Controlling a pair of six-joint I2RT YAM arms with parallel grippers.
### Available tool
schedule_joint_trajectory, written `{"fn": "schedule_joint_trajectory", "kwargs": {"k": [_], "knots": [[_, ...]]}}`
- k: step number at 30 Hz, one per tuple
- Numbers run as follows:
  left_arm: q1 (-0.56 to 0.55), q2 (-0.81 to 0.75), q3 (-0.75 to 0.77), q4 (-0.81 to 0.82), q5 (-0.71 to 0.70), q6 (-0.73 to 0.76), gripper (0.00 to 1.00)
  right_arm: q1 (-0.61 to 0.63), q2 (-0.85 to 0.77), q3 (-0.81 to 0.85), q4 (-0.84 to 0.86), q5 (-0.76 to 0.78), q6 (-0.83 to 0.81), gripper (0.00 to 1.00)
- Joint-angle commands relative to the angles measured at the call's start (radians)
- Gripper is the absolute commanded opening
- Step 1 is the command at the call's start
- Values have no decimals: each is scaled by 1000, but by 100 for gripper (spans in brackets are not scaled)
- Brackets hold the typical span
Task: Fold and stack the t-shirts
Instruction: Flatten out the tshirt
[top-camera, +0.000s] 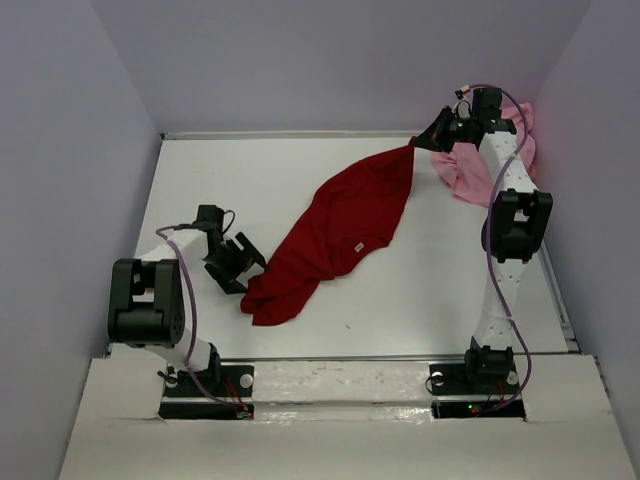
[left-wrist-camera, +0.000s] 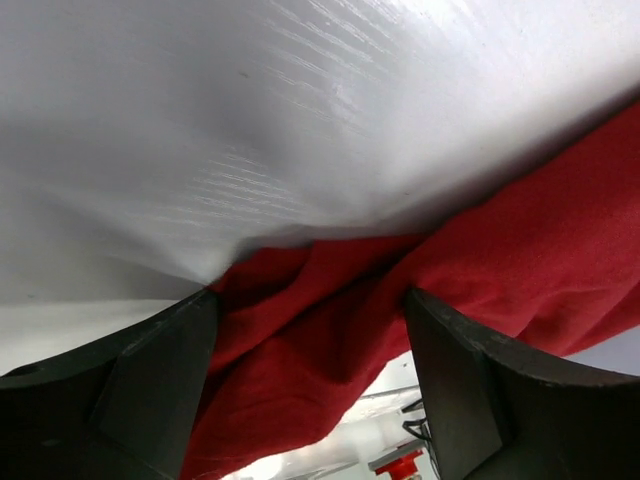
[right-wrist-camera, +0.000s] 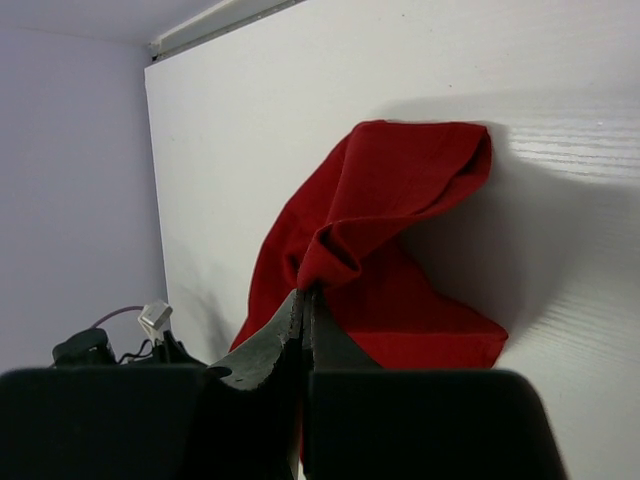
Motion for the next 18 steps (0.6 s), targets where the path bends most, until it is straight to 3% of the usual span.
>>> {"fn": "schedule_joint_trajectory", "kwargs": {"k": [1, 2, 3, 5, 6, 7, 13, 18], "knots": [[4, 25, -45, 34, 69, 0, 87, 9, -54, 9, 26, -21, -13, 0], [4, 29, -52, 50, 78, -6, 85, 9, -54, 9, 26, -21, -13, 0], [4, 34, -60, 58, 89, -7, 66, 9, -54, 7, 26, -21, -12, 0], [6, 42, -63, 66, 91, -12, 38, 9, -54, 9, 26, -21, -12, 0], [4, 45, -57, 64, 92, -17, 14, 9, -54, 7, 26, -21, -12, 0], [4, 49, -52, 61, 88, -15, 8, 9, -54, 5, 26, -21, -12, 0], [6, 48, 43, 11, 16, 3, 4, 9, -54, 2, 23, -18, -15, 0], [13, 37, 245, -84, -133, 48, 0, 9, -57, -16, 26, -31, -6, 0]]}}
